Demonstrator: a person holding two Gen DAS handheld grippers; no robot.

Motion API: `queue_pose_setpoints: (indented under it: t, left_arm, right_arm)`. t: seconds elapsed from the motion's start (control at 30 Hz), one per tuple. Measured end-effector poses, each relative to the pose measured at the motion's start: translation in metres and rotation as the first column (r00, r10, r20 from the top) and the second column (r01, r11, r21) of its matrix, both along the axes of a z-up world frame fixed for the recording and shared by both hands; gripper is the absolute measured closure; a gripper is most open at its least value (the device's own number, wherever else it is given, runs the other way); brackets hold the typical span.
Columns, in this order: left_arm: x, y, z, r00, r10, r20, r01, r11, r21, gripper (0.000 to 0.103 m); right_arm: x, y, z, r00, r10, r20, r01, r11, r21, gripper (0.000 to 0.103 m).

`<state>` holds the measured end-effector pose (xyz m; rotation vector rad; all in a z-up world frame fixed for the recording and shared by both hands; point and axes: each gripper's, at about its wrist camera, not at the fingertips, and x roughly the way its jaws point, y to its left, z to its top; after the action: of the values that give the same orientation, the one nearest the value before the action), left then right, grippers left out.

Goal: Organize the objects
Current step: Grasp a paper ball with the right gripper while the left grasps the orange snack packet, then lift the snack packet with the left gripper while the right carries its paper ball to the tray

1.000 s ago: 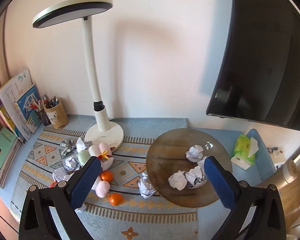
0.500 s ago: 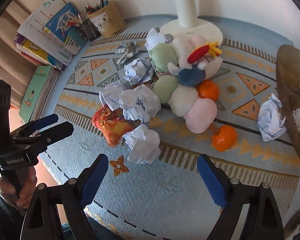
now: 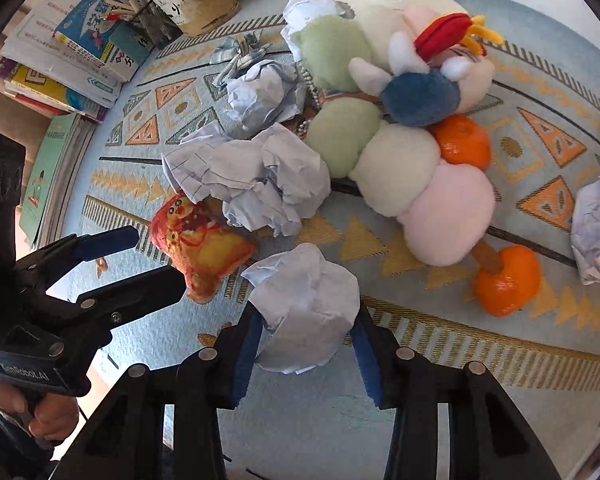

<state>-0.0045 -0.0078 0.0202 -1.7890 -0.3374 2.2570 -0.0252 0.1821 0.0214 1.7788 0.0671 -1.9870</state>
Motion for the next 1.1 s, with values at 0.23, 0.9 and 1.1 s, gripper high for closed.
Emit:
queue_pose_setpoints:
  t: [0.23, 0.9, 1.1]
  left_arm:
    - [-0.028, 0.011, -0.017, 0.998, 0.052, 0.021, -0.053, 0.998, 0.024, 0.014]
    - [0.034, -0.031, -0.015, 0.987, -0.122, 0.103, 0.124, 0.992, -0.014, 0.046]
    - [0.056, -0.062, -0.014, 0.989, 0.053, 0.139, -0.067, 0.993, 0.096, 0.037]
  right_arm:
    - [-0.004, 0.026, 0.008, 0.999, -0.054, -0.006, 0.054, 0.999, 0.009, 0.060]
    - [0.015, 0.019, 0.012, 0.999, 0.042, -0.008, -0.042, 0.999, 0.002, 0.059]
    - [0.020, 0.017, 0.013, 0.997, 0.079, -0.010, -0.079, 0.997, -0.004, 0.059]
